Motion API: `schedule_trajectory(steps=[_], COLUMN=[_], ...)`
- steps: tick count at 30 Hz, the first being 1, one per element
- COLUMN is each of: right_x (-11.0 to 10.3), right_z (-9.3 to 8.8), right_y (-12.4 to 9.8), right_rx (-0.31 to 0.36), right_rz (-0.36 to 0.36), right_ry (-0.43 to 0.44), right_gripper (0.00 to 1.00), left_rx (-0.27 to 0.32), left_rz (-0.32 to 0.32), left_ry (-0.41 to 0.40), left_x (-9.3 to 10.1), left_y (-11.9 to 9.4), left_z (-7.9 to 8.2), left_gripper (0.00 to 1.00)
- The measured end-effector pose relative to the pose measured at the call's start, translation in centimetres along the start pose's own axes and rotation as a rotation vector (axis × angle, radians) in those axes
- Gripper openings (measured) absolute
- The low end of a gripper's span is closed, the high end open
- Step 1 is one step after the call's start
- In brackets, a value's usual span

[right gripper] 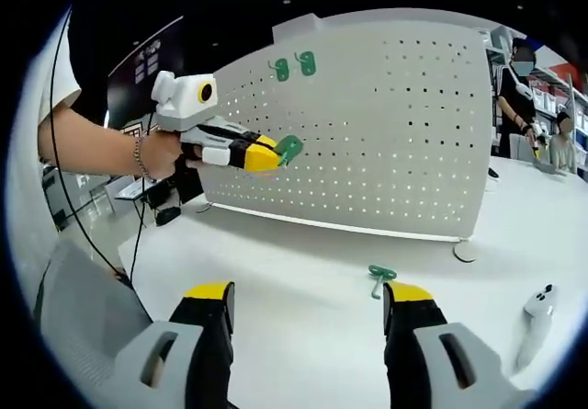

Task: Insert the hook assembly into the mounting plate slot until the hook locks in place.

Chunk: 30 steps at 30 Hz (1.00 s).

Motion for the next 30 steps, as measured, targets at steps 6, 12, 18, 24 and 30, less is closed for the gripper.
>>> schedule_trajectory(steps=[6,12,18,24,30], right_x=[-0.1,-0.4,-0.3,-0.4,-0.3], right_z=[-0.1,0.0,0.0,0.0,-0.1], right_y=[0.1,0.1,0.1,0.1,0.1], right_rx=[-0.005,-0.006,-0.008,-0.007,-0.006], right_rz=[0.007,0.012,0.012,0.013,0.014], right_ry=[-0.009,-0.022,-0.023,-0.023,-0.021], right_gripper=[0.64,0.64,0.64,0.64,0.63], left_rx=[0.035,0.065,0.105,0.139,0.169], left_rz=[0.039,0.071,0.109,0.14,0.149], left_ry=[-0.03,-0.058,-0.077,-0.096,-0.112], left_x=[0.4,0.8,1.0,1.1,2.0], left_y=[-1.3,-2.5,-4.1,-5.2,-6.5], left_z=[0.4,0.6,1.3,1.7,2.0], left_gripper=[0.02,0.02,0.02,0.02,0.02])
Point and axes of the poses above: the point that each gripper's makers call its tool centre point, and the gripper's own axes: y roughly forward along the fingers, x roughly to its right, z roughly out of its top, the point moved 8 cm from there along -y, roughly backward along the fingers, and after that the axes turned 5 degrees about y, right-handed, at the moved point
